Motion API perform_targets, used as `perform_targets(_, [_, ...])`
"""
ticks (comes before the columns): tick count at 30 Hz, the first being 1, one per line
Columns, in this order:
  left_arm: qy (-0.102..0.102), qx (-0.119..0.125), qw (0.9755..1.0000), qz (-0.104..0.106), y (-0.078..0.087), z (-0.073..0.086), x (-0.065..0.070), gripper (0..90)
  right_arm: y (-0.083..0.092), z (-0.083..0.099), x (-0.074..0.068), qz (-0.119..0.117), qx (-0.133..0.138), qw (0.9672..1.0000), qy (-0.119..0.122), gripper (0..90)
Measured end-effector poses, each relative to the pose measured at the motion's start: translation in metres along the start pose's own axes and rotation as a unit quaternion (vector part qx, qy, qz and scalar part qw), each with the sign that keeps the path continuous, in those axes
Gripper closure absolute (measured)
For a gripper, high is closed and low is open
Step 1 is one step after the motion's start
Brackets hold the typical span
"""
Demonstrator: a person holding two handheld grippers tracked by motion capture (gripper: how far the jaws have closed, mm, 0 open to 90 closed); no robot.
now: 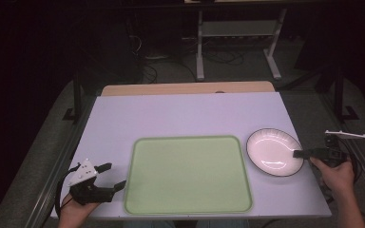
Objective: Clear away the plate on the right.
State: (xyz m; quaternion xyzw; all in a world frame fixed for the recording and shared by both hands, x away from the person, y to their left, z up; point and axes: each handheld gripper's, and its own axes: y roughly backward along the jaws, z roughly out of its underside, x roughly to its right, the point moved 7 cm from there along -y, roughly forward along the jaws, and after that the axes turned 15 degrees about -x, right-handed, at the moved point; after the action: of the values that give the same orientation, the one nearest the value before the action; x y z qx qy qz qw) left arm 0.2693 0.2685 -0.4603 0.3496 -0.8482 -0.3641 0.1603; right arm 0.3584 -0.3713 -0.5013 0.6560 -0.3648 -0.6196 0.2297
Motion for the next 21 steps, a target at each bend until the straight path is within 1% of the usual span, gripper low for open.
perform_targets(1, [0.001, 0.000, 1.0000, 0.000, -0.0004, 0.0001, 0.0000, 15.9, -0.0001, -0.0002, 0.0001, -0.004, -0.001, 1.0000, -0.003, 81.1])
perform_targets(5, [0.001, -0.001, 1.0000, 0.000, -0.0006, 0.0001, 0.0002, 15.9, -0.0003, -0.0004, 0.0001, -0.005, -0.001, 1.0000, -0.004, 81.3])
perform_targets(12, [-0.001, 0.000, 1.0000, 0.001, -0.0002, 0.0000, 0.0011, 15.9, -0.0003, -0.0004, 0.0003, -0.008, -0.001, 0.9999, -0.013, 81.7])
perform_targets(18, [-0.001, -0.001, 1.0000, 0.001, 0.0000, 0.0000, 0.0011, 15.9, -0.0002, -0.0008, 0.0004, -0.018, -0.005, 0.9994, -0.028, 82.2])
perform_targets(21, [-0.001, 0.000, 1.0000, 0.002, 0.0001, 0.0000, 0.0010, 15.9, -0.0003, -0.0011, 0.0007, -0.025, -0.002, 0.9990, -0.036, 82.4])
